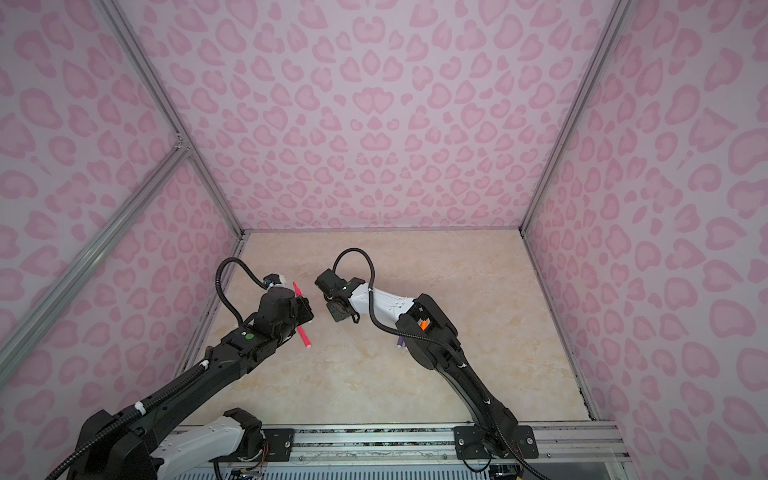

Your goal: Insert the pens into the pen caps

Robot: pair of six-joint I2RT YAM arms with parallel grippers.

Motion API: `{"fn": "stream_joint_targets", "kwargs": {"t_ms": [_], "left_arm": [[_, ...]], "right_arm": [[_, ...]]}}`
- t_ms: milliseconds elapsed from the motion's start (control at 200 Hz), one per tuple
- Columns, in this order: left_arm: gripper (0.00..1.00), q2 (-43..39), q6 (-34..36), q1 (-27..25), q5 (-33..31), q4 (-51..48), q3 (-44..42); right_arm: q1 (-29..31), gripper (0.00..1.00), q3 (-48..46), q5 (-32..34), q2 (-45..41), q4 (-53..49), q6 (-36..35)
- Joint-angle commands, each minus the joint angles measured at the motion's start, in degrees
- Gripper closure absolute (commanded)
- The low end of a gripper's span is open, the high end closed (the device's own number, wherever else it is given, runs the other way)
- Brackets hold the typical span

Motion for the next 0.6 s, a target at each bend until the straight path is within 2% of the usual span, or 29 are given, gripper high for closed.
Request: {"fn": "stream_joint_targets", "kwargs": {"t_ms": [0, 85, 190, 400, 595], "left_arm": [[0.97, 0.02, -0.59, 0.08, -0.17, 0.86, -0.12], [0.97, 0.02, -0.63, 0.08, -0.17, 0.82, -0.10], [0.97, 0.01, -0.63, 0.08, -0.14, 0.85, -0.10], [0.97, 0.18, -0.61, 0.08, -0.08, 0.92, -0.14], [0.97, 0.32, -0.56, 0.15, -0.06, 0.91, -0.09]], "right_arm": [[0.11, 0.71, -0.89, 0.07, 0.75, -3.13, -0.38], [0.15, 0.71, -1.80, 0.06, -0.02, -2.51, -0.37], [0.05, 0.77, -2.42, 0.22, -0.49, -2.01, -0.52], [-0.18, 0.79, -2.36, 0.28, -0.30, -2.24, -0.13], [-0.11, 0.77, -2.67, -0.26, -0.95, -2.29, -0.16]]}}
